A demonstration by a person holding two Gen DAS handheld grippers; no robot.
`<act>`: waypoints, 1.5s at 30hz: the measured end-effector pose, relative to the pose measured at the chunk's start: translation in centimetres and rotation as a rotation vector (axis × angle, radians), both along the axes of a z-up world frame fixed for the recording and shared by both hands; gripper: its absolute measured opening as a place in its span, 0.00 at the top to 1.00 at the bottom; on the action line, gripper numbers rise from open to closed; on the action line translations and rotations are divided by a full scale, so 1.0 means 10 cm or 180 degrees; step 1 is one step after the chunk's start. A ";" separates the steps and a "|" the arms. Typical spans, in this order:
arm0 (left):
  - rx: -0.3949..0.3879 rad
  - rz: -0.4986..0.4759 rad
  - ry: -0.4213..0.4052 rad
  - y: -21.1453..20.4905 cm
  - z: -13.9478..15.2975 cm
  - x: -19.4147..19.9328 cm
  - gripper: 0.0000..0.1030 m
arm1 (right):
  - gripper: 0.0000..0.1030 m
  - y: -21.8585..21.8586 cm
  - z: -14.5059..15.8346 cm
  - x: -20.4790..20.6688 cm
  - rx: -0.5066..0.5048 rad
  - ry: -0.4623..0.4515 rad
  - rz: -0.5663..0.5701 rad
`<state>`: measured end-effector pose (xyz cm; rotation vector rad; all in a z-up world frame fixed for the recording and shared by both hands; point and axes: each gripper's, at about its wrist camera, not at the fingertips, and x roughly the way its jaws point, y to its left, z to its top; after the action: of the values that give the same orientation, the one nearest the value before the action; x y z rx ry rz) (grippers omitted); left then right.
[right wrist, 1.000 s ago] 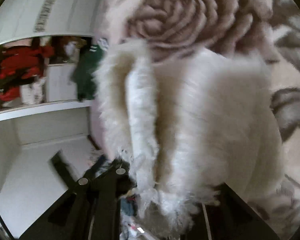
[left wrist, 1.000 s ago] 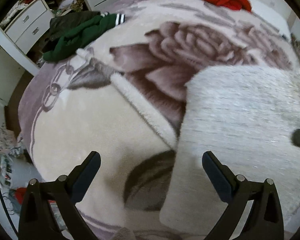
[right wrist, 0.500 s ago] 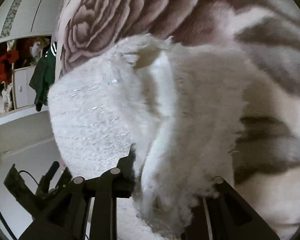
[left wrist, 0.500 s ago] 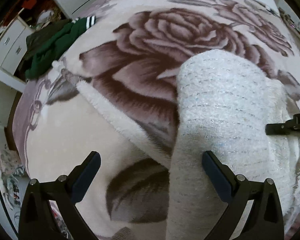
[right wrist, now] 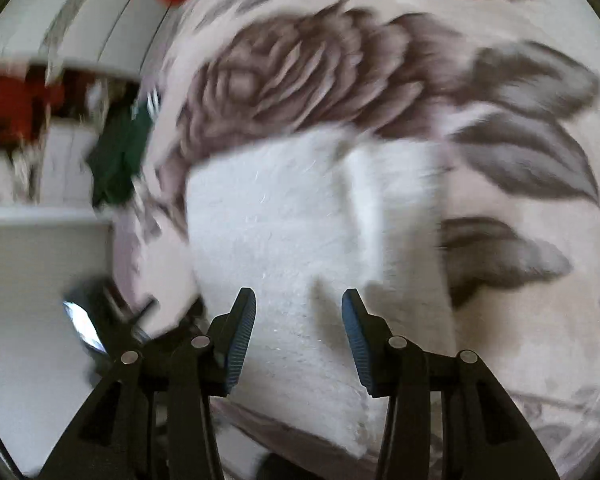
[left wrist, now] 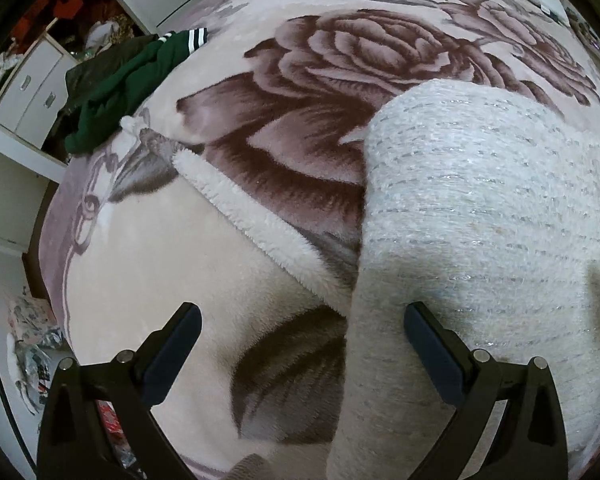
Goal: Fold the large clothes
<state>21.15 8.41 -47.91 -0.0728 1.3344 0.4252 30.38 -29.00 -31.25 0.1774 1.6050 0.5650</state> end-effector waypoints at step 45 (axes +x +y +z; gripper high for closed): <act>-0.2830 -0.0404 -0.0979 0.30 0.10 0.73 0.48 | 0.50 -1.14 -0.86 -0.09 0.1823 0.0706 -0.0764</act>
<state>28.42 11.45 -46.96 -0.7558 1.1256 -0.3048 29.52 -40.38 -39.81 0.8731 1.5667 0.8262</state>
